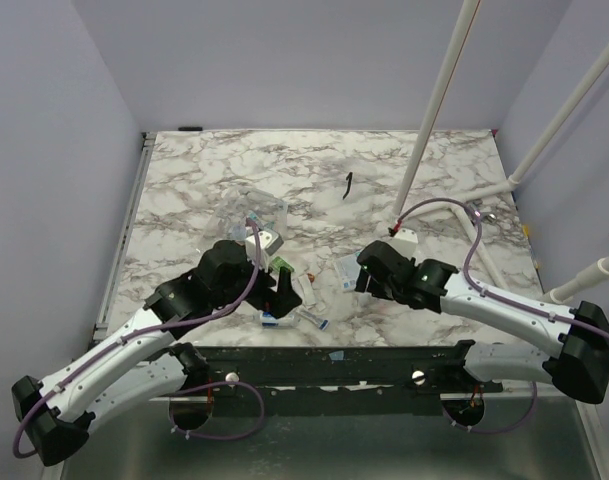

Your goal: Organize the medicine kit

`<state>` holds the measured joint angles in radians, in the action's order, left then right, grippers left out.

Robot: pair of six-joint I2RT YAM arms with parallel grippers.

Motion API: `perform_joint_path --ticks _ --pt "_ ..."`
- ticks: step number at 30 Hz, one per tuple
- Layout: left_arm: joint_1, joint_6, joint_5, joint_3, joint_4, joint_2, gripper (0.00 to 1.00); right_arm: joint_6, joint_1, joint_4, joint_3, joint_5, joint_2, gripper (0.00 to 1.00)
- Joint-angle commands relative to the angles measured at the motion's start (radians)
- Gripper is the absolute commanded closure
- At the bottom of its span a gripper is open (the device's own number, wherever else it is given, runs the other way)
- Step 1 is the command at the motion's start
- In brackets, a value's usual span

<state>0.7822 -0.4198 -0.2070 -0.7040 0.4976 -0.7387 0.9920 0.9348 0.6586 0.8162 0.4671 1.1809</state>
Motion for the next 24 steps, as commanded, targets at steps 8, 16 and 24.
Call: perform_joint_path --ticks 8,16,24 --pt "0.113 0.081 0.105 -0.037 0.087 -0.115 0.12 0.256 0.005 0.044 -0.105 0.009 -0.05 0.3" --pt "0.121 0.052 0.13 0.002 0.049 -0.119 0.12 0.364 0.004 -0.017 -0.152 0.008 -0.036 0.29" --pt "0.125 0.032 0.078 0.009 0.008 -0.1 0.12 0.465 0.005 -0.075 -0.172 0.021 0.004 0.31"
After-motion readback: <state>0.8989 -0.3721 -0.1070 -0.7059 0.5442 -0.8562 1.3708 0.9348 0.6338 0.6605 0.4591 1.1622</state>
